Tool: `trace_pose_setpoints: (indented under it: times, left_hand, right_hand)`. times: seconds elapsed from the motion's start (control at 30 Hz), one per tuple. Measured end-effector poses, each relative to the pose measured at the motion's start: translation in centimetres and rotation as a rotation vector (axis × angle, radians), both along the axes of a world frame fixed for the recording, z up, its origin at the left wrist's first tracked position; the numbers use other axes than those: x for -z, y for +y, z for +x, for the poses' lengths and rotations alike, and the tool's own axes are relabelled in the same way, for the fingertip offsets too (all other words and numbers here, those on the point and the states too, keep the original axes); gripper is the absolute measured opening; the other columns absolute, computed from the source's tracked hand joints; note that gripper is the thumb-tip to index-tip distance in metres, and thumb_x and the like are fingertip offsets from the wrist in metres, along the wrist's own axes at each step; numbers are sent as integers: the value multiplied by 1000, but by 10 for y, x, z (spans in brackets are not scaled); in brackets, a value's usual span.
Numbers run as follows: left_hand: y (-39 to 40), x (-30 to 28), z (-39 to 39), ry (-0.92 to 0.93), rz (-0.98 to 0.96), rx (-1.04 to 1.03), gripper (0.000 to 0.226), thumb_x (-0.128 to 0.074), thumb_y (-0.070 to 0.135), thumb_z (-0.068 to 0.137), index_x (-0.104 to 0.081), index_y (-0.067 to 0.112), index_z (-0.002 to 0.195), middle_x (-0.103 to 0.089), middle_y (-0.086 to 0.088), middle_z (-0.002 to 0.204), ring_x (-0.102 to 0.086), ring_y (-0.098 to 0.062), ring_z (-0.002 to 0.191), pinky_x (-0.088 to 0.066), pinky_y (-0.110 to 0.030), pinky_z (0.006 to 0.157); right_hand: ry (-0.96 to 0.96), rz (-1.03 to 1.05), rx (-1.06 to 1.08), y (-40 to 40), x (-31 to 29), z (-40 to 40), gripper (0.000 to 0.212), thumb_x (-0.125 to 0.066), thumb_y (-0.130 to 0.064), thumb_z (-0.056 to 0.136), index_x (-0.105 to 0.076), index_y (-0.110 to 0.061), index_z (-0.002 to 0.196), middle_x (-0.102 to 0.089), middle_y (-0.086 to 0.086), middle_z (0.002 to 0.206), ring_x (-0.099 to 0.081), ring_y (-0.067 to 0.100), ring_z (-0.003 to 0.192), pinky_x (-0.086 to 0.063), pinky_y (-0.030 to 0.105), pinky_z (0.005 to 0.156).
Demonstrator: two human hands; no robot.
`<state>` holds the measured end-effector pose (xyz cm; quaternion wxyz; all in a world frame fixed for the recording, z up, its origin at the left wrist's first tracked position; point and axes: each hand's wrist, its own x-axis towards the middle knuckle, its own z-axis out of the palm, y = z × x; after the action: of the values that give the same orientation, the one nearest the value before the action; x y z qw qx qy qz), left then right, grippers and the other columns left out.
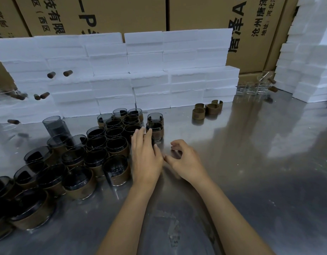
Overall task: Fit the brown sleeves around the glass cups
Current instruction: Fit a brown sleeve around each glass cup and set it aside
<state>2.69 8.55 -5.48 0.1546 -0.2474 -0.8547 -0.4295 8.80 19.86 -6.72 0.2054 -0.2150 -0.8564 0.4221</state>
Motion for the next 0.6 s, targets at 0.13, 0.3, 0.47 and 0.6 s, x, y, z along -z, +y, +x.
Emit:
trace_pose_setpoints:
  times: [0.13, 0.3, 0.47, 0.6]
  left_hand:
    - [-5, 1, -7, 52, -21, -28, 52, -42, -6, 103, -42, 5, 154, -27, -8, 168, -8, -20, 159, 13, -17, 122]
    - [-5, -1, -3, 65, -5, -18, 52, -42, -7, 102, -45, 8, 151, -28, -5, 166, -10, -20, 158, -6, -32, 130]
    - [-2, -18, 14, 186, 102, 103, 43, -51, -2, 96, -57, 5, 139, -46, -6, 152, -30, -16, 147, -23, -27, 123]
    - [-8, -50, 2, 169, 210, 93, 48, -42, -4, 84, -62, 7, 126, -56, -7, 133, -43, -20, 129, -30, -18, 107]
  right_hand:
    - [5, -21, 6, 1, 4, -1, 44, -79, -38, 87, -61, -22, 124, -67, -1, 123, -58, 15, 123, -48, 39, 106]
    - [6, 0, 17, 2, 4, -2, 37, -77, -35, 89, -65, -20, 121, -68, -2, 118, -59, 17, 121, -47, 43, 106]
    - [32, -16, 15, 2, 1, -2, 25, -71, -24, 94, -69, -14, 116, -72, 2, 116, -63, 19, 116, -47, 44, 107]
    - [34, -7, 82, 2, -2, -8, 15, -67, -20, 94, -70, -14, 108, -73, 7, 109, -65, 25, 114, -47, 47, 105]
